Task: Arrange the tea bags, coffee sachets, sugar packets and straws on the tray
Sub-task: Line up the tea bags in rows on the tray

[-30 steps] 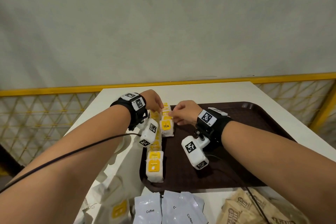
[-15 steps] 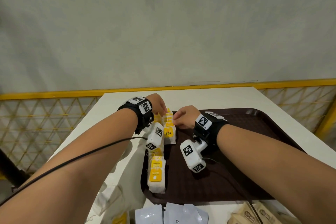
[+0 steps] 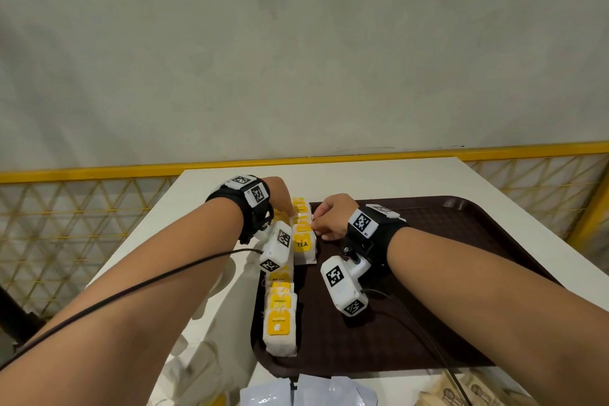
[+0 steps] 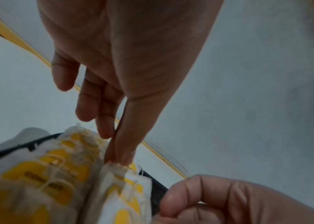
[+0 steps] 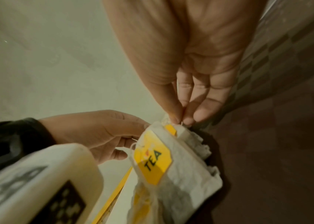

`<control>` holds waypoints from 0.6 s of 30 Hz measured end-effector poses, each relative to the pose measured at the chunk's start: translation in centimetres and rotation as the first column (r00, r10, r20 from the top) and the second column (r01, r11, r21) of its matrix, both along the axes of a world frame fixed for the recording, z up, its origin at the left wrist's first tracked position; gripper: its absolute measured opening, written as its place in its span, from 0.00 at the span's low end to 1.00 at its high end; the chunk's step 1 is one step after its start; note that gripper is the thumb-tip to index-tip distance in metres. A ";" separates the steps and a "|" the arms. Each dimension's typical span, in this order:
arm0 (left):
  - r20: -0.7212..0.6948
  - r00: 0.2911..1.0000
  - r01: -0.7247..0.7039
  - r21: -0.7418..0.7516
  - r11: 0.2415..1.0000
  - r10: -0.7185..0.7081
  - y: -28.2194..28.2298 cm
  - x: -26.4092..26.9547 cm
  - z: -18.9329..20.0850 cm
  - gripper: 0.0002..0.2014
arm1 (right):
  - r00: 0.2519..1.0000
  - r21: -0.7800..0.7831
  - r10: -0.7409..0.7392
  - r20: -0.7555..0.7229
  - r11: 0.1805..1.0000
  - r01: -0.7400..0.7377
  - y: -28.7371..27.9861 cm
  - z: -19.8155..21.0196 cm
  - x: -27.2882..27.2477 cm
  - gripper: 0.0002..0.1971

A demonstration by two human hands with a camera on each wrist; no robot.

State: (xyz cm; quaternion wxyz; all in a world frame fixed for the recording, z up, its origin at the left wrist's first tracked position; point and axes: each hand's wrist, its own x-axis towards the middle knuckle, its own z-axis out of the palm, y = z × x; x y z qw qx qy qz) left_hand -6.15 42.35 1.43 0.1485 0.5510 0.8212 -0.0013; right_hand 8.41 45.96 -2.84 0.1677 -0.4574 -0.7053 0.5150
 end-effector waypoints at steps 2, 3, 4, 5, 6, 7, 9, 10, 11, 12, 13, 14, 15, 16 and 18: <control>-0.022 1.000 0.012 -0.015 1.000 -0.013 -0.2 0.1 -0.3 0.21 | 1.000 -0.008 -0.004 -0.004 1.000 0.004 0.0 -0.2 0.1 0.13; -0.028 0.999 0.019 -0.010 1.000 -0.019 -0.2 0.1 -0.5 0.20 | 1.000 -0.014 -0.005 -0.009 1.000 0.005 0.0 -0.2 0.1 0.13; -0.030 0.999 0.025 -0.007 1.000 -0.025 -0.2 0.1 -0.6 0.19 | 1.000 -0.018 -0.011 -0.019 1.000 0.011 0.0 -0.3 0.0 0.13; -0.021 0.999 0.031 0.000 1.000 -0.031 -0.2 0.0 -0.7 0.18 | 0.999 -0.020 -0.025 -0.026 0.999 0.025 0.1 -0.4 -0.1 0.13; -0.003 0.999 0.035 0.011 0.999 -0.035 -0.1 -0.1 -0.8 0.17 | 0.999 -0.023 -0.044 -0.025 0.999 0.044 0.3 -0.4 -0.3 0.13; 0.015 0.999 0.039 0.018 0.999 -0.039 0.0 -0.1 -0.8 0.16 | 0.998 -0.032 -0.066 -0.022 0.997 0.065 0.4 -0.4 -0.5 0.13; 0.039 0.997 0.058 0.024 0.998 -0.059 0.0 -0.1 -0.7 0.14 | 0.998 -0.059 -0.068 -0.016 0.996 0.067 0.8 -0.6 -0.9 0.09; 0.043 0.996 0.072 0.014 0.997 -0.072 0.0 -0.1 -0.6 0.13 | 0.999 -0.070 -0.039 -0.024 0.997 0.037 1.1 -0.8 -1.0 0.07; 0.042 0.996 0.082 0.003 0.997 -0.082 -0.1 0.0 -0.5 0.13 | 0.999 -0.082 -0.012 -0.050 0.997 0.008 1.3 -0.9 -1.0 0.07; 0.035 0.995 0.091 -0.006 0.996 -0.091 -0.1 0.1 -0.5 0.13 | 0.997 -0.094 0.001 -0.080 0.996 -0.008 1.4 -1.0 -1.1 0.07; 0.033 0.995 0.092 -0.013 0.996 -0.091 -0.2 0.2 -0.4 0.13 | 0.995 -0.106 0.002 -0.103 0.994 -0.013 1.6 -1.0 -1.0 0.08; 0.027 0.996 0.091 -0.019 0.996 -0.090 -0.1 0.1 -0.5 0.13 | 0.993 -0.114 0.001 -0.118 0.993 -0.015 1.7 -0.9 -1.0 0.09; 0.019 0.996 0.084 -0.029 0.996 -0.084 -0.1 0.0 -0.5 0.13 | 0.992 -0.122 0.003 -0.129 0.992 -0.019 1.7 -0.9 -1.0 0.09; 0.012 0.996 0.087 -0.029 0.996 -0.087 0.0 -0.1 -0.5 0.13 | 0.991 -0.130 0.004 -0.134 0.991 -0.022 1.8 -0.9 -1.0 0.09; -0.008 0.996 0.084 -0.013 0.996 -0.084 0.2 -0.1 -0.4 0.14 | 0.991 -0.126 -0.002 -0.133 0.992 -0.015 1.8 -1.0 -1.1 0.08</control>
